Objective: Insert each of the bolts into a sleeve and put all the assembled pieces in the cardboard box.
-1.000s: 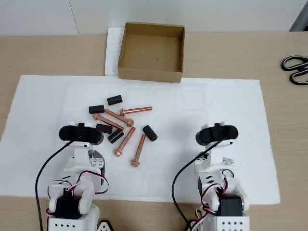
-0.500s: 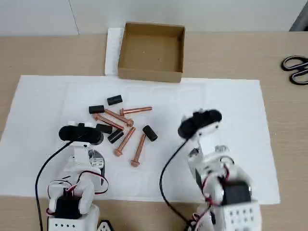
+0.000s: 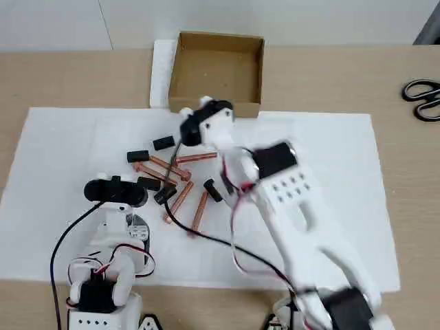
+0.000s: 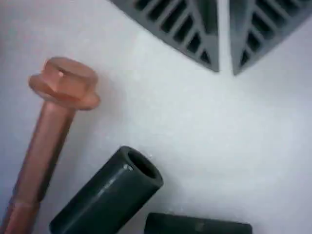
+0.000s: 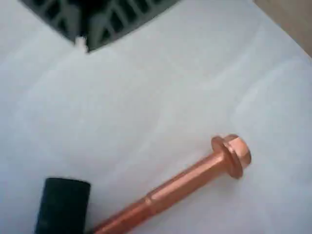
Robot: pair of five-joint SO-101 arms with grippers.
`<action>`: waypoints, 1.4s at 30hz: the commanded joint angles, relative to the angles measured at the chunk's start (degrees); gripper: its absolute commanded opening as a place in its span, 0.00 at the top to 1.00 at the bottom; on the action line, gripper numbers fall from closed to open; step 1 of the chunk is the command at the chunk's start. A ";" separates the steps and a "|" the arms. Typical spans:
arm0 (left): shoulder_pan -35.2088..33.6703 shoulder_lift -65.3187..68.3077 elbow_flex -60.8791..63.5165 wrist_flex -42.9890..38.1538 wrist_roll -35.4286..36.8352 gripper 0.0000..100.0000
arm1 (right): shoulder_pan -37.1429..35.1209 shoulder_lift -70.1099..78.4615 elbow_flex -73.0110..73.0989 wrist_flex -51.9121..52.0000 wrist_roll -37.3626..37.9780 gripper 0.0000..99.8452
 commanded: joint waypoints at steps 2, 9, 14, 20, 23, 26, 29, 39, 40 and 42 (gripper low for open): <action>0.18 -0.70 -2.42 -0.44 0.18 0.99 | -0.75 12.70 -7.03 -2.77 -0.35 0.99; 0.09 -0.70 -2.33 -0.79 0.26 0.99 | -2.24 24.13 -12.48 -8.66 -3.43 0.91; 0.09 -0.70 -2.33 -0.97 0.26 0.99 | -2.07 26.42 -13.36 -8.48 -4.13 0.81; 0.09 -0.70 -2.33 -0.97 0.26 0.99 | -2.24 27.12 -13.45 -8.92 -3.96 0.81; 0.09 -0.70 -2.33 -1.05 0.26 0.99 | -2.24 27.82 -13.45 -8.92 -3.96 0.81; 0.09 -0.70 -2.33 -1.05 0.26 0.99 | -2.33 28.70 -13.45 -9.01 -4.13 0.81; 0.09 -0.70 -2.33 -1.05 0.26 0.99 | -2.95 29.76 -13.45 -10.24 -4.13 0.81; 0.09 -0.70 -2.33 -1.14 0.26 0.99 | -5.85 34.42 -13.54 -11.91 -4.22 0.81; 0.09 -0.70 -2.33 -1.14 0.26 0.99 | -5.85 34.95 -13.54 -11.91 -4.22 0.81; 0.09 -0.70 -2.33 -1.14 0.26 0.99 | -5.85 36.09 -13.54 -12.09 -4.22 0.81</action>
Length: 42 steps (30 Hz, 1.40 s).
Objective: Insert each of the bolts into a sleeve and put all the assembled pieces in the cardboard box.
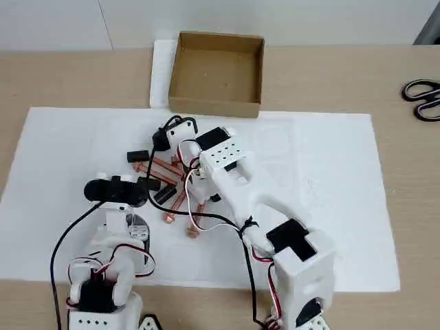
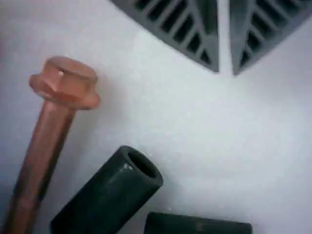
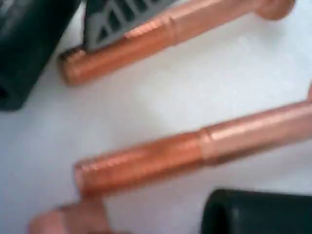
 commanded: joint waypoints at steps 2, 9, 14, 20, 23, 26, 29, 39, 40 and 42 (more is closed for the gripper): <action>0.09 -0.70 -2.33 -1.14 0.26 0.99 | -0.40 1.80 -1.32 -2.07 -0.62 0.81; 0.09 -0.70 -2.33 -1.14 0.26 0.99 | -0.40 8.31 -1.32 -6.81 -1.23 0.81; 0.09 -0.70 -2.33 -1.14 0.26 0.99 | 2.07 8.75 -1.32 -5.23 -4.04 0.81; 0.09 -0.70 -2.33 -1.14 0.26 0.99 | 5.32 8.66 -1.32 -0.92 -4.13 0.81; 0.09 -0.70 -2.33 -1.14 0.26 0.99 | 5.32 8.66 -1.41 -1.27 -4.13 0.81; 0.09 -0.70 -2.33 -1.14 0.26 0.99 | 5.32 8.66 -4.92 -0.92 -4.13 0.81; 0.09 -0.70 -2.33 -1.14 0.26 0.99 | 5.23 8.66 -9.58 -0.92 -4.13 0.81; 0.09 -0.70 -2.33 -1.14 0.26 0.99 | 5.23 8.66 -21.19 4.26 -4.13 0.81; 0.09 -0.70 -2.33 -1.14 0.26 0.99 | 5.23 8.66 -22.77 5.85 -4.13 0.81; 0.09 -0.70 -2.33 -1.14 0.26 0.99 | 5.05 8.66 -25.93 8.92 -4.13 0.81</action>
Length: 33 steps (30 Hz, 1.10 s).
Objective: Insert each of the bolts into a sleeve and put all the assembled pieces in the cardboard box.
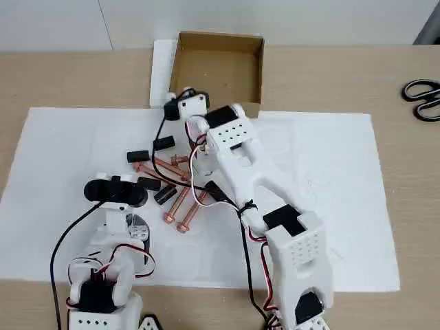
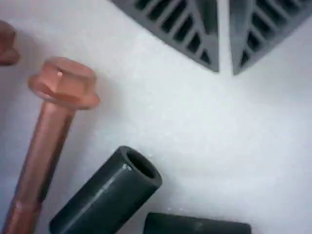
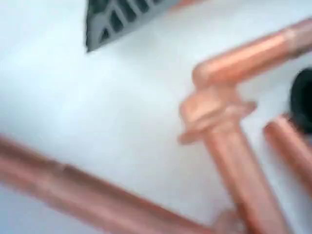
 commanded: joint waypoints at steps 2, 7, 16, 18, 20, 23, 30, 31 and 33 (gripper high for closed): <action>0.09 -0.70 -2.33 -1.14 0.26 0.99 | 0.31 -0.57 -8.62 6.99 -0.44 0.81; 0.09 -0.70 -2.33 -1.14 0.26 0.99 | 0.22 -0.31 -11.43 14.64 -0.18 0.81; 0.09 -0.70 -2.33 -1.14 0.26 0.99 | -4.09 0.04 -11.25 16.22 0.00 0.81; 0.09 -0.70 -2.33 -1.14 0.26 0.99 | -4.18 0.92 -10.64 16.04 0.00 0.81; 0.09 -0.70 -2.33 -1.14 0.26 0.99 | -3.82 2.68 -10.02 16.04 0.00 0.81; 0.09 -0.70 -2.33 -1.14 0.26 0.99 | -3.30 5.49 -9.93 15.96 -0.09 0.81; 0.09 -0.70 -2.33 -1.14 0.26 0.99 | -3.30 8.40 -9.93 15.60 -0.26 0.81; 0.09 -0.70 -2.33 -1.14 0.26 0.99 | -3.30 9.01 -9.93 15.60 -0.26 0.81; 0.09 -0.70 -2.33 -1.14 0.26 0.99 | -3.30 10.51 -9.93 15.60 -0.35 0.81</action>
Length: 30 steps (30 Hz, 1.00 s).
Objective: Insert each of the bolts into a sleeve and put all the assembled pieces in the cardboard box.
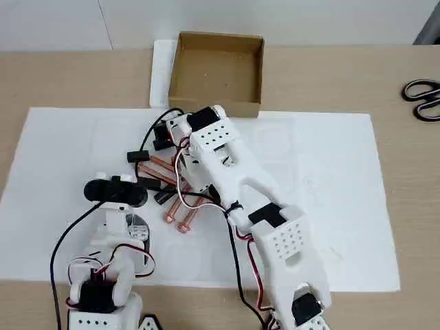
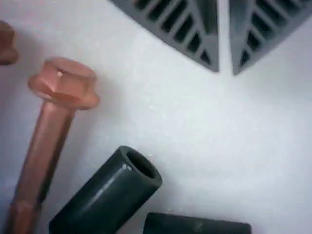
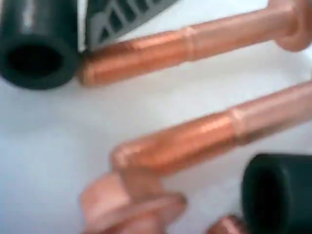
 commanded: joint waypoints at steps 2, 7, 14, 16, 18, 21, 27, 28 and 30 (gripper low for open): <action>0.09 -0.70 -2.33 -1.14 0.26 0.99 | 0.48 2.77 -0.97 0.31 -0.53 0.81; 0.09 -0.70 -2.33 -1.14 0.26 0.99 | 0.48 7.60 -1.05 -1.71 -0.62 0.81; -0.35 -0.62 -5.93 0.70 0.35 0.99 | 0.31 9.89 -1.05 -3.74 -0.62 0.96; -0.35 -0.44 -10.95 2.29 0.35 0.99 | 0.48 9.45 -1.05 -3.12 -0.62 1.00; -0.26 -0.26 -15.25 3.78 0.35 0.99 | 0.57 8.57 -1.05 -1.80 -0.53 0.99; -0.26 0.62 -19.74 6.42 0.00 0.99 | 0.57 5.85 -1.05 -0.66 -0.18 0.99; -0.35 22.51 -35.21 7.74 -1.93 0.99 | 4.35 -9.19 -1.05 -0.92 -0.09 0.99; -0.35 28.84 -39.43 8.35 -1.93 0.99 | 5.58 -11.65 -1.05 -1.10 -0.09 0.99; -0.26 42.20 -48.48 9.32 -1.93 0.99 | 8.48 -16.40 -1.05 -1.19 -0.09 0.99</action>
